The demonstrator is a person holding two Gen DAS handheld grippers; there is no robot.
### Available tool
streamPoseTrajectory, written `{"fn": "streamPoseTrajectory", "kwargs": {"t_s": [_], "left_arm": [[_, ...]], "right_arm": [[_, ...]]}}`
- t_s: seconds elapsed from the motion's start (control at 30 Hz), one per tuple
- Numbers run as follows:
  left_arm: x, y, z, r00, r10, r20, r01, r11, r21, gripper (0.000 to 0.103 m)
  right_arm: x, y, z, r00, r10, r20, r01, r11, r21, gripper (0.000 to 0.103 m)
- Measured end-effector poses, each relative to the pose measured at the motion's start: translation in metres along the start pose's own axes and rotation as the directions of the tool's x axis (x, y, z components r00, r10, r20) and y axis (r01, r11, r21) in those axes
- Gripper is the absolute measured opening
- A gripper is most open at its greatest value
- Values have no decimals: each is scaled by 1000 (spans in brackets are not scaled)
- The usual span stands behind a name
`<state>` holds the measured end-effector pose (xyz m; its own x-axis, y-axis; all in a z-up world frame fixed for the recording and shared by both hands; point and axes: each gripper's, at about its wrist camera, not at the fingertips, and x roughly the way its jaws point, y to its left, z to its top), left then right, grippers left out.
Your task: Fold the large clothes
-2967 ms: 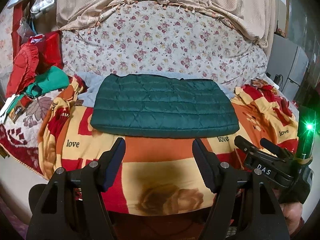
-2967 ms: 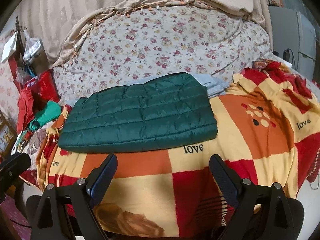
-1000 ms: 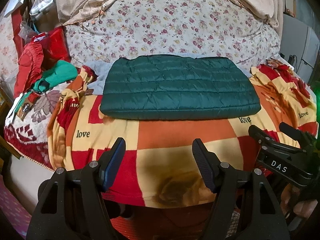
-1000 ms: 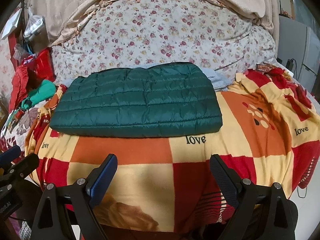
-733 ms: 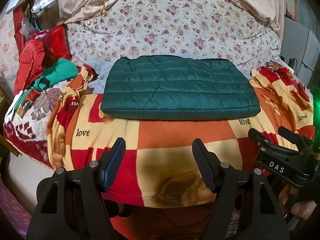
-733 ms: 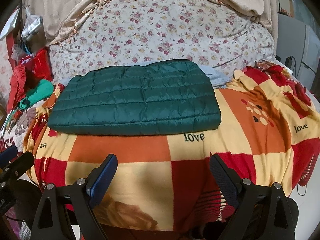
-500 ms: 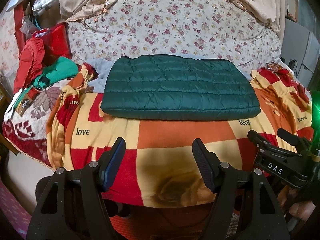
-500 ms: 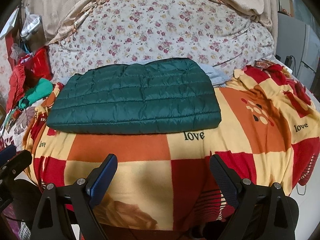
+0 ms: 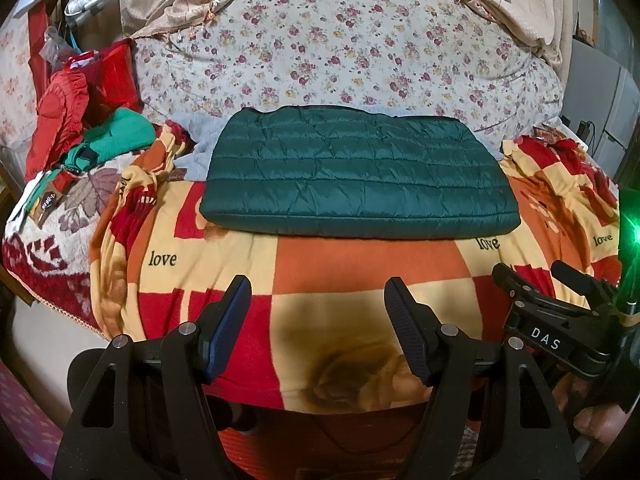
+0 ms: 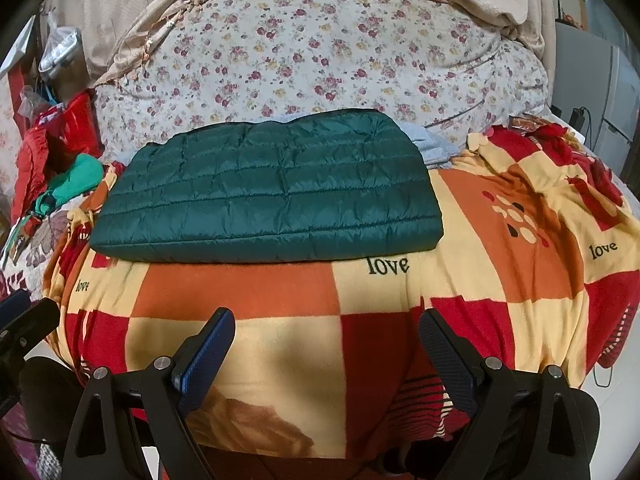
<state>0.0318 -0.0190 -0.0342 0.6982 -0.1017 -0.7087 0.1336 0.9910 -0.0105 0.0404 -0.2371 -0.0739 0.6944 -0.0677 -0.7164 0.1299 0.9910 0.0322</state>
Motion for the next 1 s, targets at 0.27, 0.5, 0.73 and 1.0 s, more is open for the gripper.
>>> {"fn": "streamPoseTrajectory", "kwargs": {"t_s": [0.27, 0.5, 0.73, 1.0], "left_arm": [[1, -1, -1, 1000, -1, -5, 1, 1000, -1, 69], [1, -1, -1, 1000, -1, -8, 1, 1000, -2, 69], [2, 0, -2, 1000, -2, -11, 2, 1000, -3, 69], [7, -1, -6, 1000, -3, -21, 3, 1000, -4, 69]], "right_arm": [[3, 1, -2, 1000, 0, -11, 0, 1000, 1, 92], [6, 1, -3, 1000, 2, -21, -2, 1000, -7, 92], [6, 2, -3, 1000, 2, -26, -2, 1000, -7, 92], [10, 4, -5, 999, 5, -39, -5, 1000, -22, 92]]}}
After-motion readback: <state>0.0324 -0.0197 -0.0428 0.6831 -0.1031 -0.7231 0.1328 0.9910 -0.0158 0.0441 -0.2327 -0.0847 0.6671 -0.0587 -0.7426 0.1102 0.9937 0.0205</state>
